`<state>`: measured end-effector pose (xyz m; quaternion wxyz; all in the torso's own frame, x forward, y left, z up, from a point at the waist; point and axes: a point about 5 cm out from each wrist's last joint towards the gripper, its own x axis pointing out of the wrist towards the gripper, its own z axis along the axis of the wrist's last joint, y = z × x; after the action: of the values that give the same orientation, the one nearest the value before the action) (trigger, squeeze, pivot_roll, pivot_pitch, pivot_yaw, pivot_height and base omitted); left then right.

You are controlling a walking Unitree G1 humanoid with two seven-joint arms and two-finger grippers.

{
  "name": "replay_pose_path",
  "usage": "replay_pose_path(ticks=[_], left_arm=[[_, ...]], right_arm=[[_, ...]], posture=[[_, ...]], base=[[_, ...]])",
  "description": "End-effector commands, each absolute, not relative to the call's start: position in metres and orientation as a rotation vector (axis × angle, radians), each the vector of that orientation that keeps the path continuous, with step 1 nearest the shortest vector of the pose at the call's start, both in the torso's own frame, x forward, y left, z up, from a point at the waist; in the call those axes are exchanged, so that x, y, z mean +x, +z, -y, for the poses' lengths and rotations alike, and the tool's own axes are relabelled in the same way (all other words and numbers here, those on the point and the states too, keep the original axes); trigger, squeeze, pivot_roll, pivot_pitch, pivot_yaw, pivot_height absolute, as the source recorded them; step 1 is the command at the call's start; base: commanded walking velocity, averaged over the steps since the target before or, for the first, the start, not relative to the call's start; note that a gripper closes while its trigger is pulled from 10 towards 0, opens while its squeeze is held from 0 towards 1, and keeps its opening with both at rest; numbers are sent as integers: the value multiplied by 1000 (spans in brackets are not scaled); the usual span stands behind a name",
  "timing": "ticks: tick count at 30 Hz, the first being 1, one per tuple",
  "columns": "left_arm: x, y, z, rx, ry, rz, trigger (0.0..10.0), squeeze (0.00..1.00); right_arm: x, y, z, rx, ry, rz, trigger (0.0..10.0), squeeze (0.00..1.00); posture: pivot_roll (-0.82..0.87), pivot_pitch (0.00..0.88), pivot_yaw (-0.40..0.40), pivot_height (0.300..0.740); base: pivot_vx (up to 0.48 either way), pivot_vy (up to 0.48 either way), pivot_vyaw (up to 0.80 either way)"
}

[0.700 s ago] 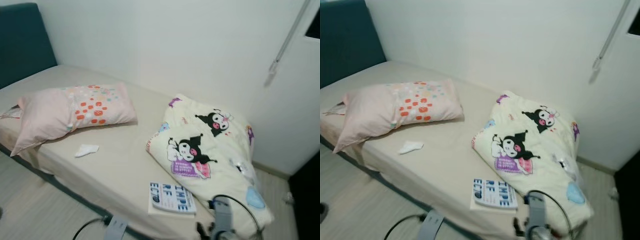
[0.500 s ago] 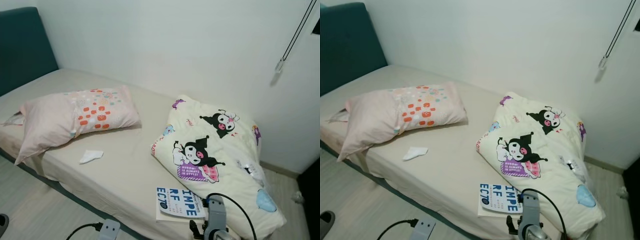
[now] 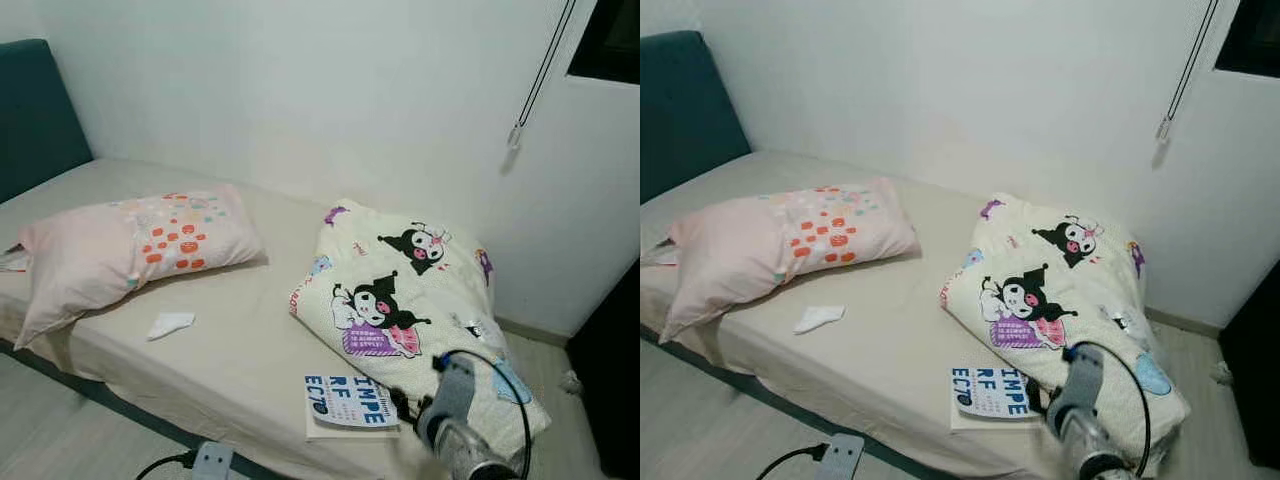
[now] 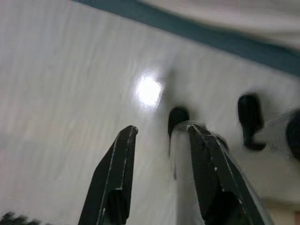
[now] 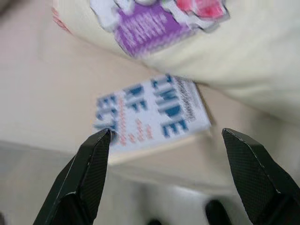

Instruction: Clean up the room

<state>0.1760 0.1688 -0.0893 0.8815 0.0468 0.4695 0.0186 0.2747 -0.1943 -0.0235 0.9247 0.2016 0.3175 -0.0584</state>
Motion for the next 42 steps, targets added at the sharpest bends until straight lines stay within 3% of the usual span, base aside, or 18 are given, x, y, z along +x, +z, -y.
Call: replay_pose_path(ticks=[1,3,4,5,13,26,42], left_arm=[[200,-72,-206,93,100,-889,10000,0],[227,-54,-213,44,110,-777,10000,0],[227,-54,-213,44,110,-777,10000,0],[248,-37,-216,0,121,-666,10000,0],[283,-6,-218,-45,113,-503,10000,0],[287,0,-211,-44,44,-441,10000,0],[268,-5,-217,31,-73,-395,10000,0]], right_arm=[[279,-19,196,460,-128,-618,10000,0],[288,-11,195,503,-120,-578,10000,0],[288,-11,195,503,-120,-578,10000,0],[294,-5,193,533,-108,-553,10000,0],[299,-1,191,576,-105,-537,10000,0],[307,7,185,643,-56,-500,10000,0],[307,4,151,831,-14,-510,10000,0]], posture=[[-96,0,-54,670],[-94,0,-56,660],[-94,0,-56,660],[-95,0,-56,650],[-89,0,-59,615],[-55,1,-41,560],[39,140,16,485]], base=[[0,0,0],[0,0,0],[0,0,0],[0,0,0],[0,0,0],[0,0,0],[0,0,0]])
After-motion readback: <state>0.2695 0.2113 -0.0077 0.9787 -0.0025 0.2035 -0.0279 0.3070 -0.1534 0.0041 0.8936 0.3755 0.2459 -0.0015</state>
